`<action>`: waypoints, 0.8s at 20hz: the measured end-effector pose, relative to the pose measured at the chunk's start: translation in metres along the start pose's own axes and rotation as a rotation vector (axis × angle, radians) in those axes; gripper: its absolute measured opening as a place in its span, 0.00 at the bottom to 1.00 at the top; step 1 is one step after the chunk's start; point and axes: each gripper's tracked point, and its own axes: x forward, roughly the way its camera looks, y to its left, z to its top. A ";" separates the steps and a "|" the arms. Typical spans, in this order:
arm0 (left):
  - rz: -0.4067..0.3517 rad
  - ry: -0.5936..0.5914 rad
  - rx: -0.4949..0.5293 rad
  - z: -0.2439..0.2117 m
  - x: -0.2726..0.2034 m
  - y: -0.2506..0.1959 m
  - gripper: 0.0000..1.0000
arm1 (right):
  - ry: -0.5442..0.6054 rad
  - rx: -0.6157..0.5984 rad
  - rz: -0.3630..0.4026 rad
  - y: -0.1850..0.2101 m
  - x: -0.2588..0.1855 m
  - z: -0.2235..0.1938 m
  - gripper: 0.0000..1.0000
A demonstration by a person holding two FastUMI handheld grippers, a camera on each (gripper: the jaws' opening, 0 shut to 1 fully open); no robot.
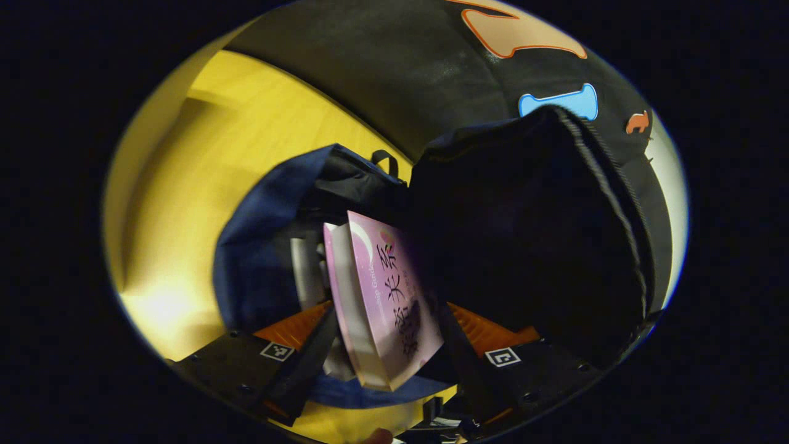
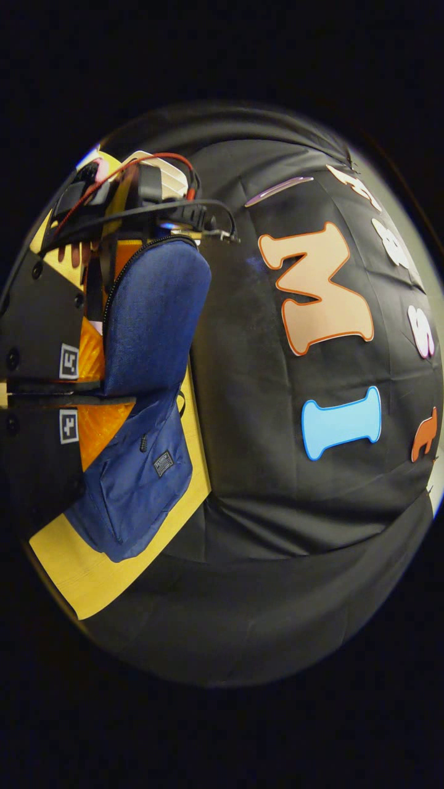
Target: Open the schoolbag, grab two books from the bookshelf and put them into the schoolbag.
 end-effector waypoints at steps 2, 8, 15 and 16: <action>0.007 -0.006 0.035 -0.002 -0.027 -0.003 0.96 | 0.017 0.009 0.000 0.002 0.001 -0.004 0.05; 0.037 -0.040 0.127 -0.004 -0.102 -0.018 0.96 | 0.100 -0.096 0.031 0.015 -0.011 -0.029 0.24; 0.123 -0.175 0.200 0.024 -0.192 -0.016 0.96 | 0.120 -0.128 0.073 0.051 -0.067 -0.043 0.89; 0.146 -0.217 0.210 0.033 -0.205 -0.014 0.96 | 0.107 -0.130 0.090 0.061 -0.074 -0.036 0.97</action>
